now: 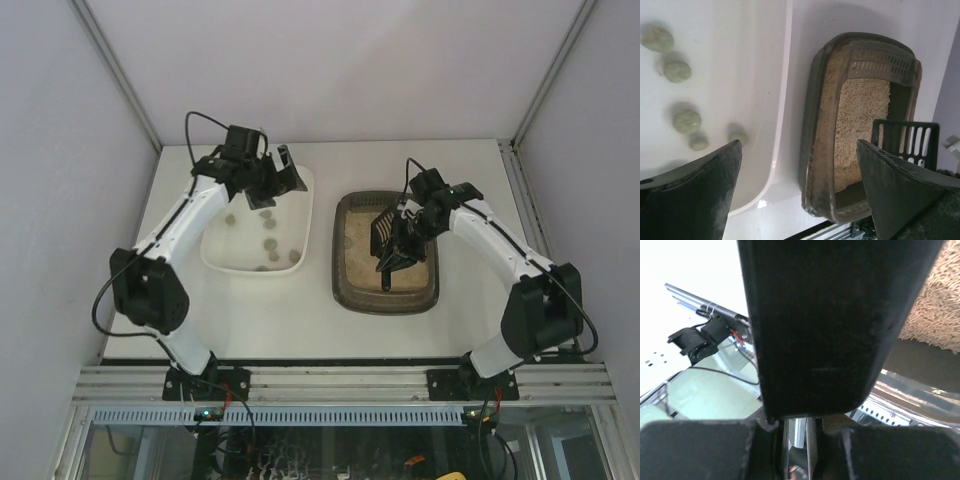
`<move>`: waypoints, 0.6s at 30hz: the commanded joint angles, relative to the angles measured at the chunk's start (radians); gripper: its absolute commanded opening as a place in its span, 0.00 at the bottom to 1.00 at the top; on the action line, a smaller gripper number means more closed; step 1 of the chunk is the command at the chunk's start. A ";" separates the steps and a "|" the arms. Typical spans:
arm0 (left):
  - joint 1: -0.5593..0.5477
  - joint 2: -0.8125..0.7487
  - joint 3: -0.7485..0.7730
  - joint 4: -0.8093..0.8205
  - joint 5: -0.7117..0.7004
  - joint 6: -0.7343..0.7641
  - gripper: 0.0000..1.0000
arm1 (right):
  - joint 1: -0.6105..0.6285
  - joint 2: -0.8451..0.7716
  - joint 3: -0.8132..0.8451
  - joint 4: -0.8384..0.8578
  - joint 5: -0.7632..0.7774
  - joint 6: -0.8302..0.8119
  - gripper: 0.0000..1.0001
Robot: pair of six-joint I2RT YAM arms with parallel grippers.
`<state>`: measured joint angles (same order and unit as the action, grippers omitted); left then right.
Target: Clean the litter box
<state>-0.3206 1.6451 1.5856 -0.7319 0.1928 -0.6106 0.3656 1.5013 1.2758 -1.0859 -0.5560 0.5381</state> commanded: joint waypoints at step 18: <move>-0.098 0.261 0.059 0.142 0.082 -0.334 0.99 | -0.057 0.417 0.241 -0.087 -0.108 -0.085 0.00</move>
<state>-0.4133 1.8984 1.6047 -0.6403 0.2352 -0.8997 0.3019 1.8870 1.4693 -1.1606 -0.6376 0.4786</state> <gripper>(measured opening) 0.997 0.105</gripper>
